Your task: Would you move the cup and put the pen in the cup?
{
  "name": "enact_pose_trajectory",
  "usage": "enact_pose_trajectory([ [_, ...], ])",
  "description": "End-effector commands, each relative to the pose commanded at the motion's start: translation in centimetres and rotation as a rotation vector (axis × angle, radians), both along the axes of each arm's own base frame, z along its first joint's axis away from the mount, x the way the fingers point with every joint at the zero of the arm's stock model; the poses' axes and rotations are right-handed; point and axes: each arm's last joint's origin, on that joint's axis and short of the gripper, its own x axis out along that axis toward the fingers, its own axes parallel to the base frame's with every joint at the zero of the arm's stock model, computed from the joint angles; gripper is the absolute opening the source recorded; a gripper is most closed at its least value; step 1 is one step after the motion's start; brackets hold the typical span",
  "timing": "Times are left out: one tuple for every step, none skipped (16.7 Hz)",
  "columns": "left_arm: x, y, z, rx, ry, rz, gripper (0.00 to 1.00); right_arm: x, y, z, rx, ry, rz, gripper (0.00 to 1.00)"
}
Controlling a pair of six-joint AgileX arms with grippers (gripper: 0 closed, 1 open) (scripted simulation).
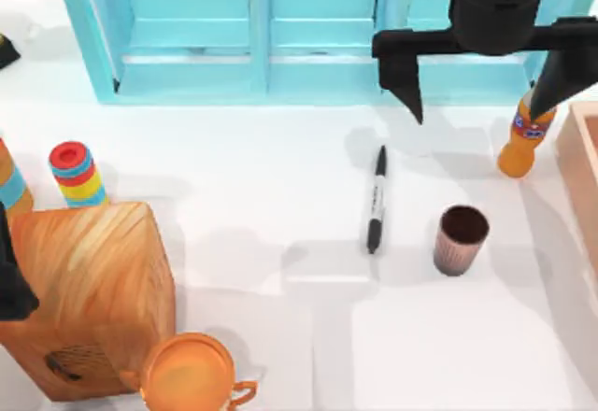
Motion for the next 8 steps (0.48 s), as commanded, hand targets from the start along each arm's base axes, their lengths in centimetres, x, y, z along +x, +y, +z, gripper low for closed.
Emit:
enact_pose_trajectory([
  [0.0, 0.0, 0.0, 0.000, 0.000, 0.000, 1.00, 0.8, 1.0, -0.9, -0.009, 0.007, -0.009, 1.00],
  [0.0, 0.0, 0.0, 0.000, 0.000, 0.000, 1.00, 1.5, 1.9, -1.8, -0.019, 0.013, -0.020, 1.00],
  [0.0, 0.0, 0.0, 0.000, 0.000, 0.000, 1.00, 2.2, 2.9, -2.8, -0.030, 0.021, -0.031, 1.00],
  [0.0, 0.0, 0.0, 0.000, 0.000, 0.000, 1.00, 2.9, 3.8, -4.0, -0.039, 0.026, -0.043, 1.00],
  [0.0, 0.0, 0.0, 0.000, 0.000, 0.000, 1.00, 3.4, 4.7, -5.1, -0.049, 0.029, -0.056, 1.00],
  [0.0, 0.0, 0.0, 0.000, 0.000, 0.000, 1.00, 3.9, 5.5, -6.3, -0.057, 0.031, -0.068, 1.00],
  [0.0, 0.0, 0.0, 0.000, 0.000, 0.000, 1.00, 4.3, 6.2, -7.5, -0.063, 0.030, -0.080, 1.00],
  [0.0, 0.0, 0.0, 0.000, 0.000, 0.000, 1.00, 4.7, 6.9, -8.7, -0.070, 0.030, -0.092, 1.00],
])
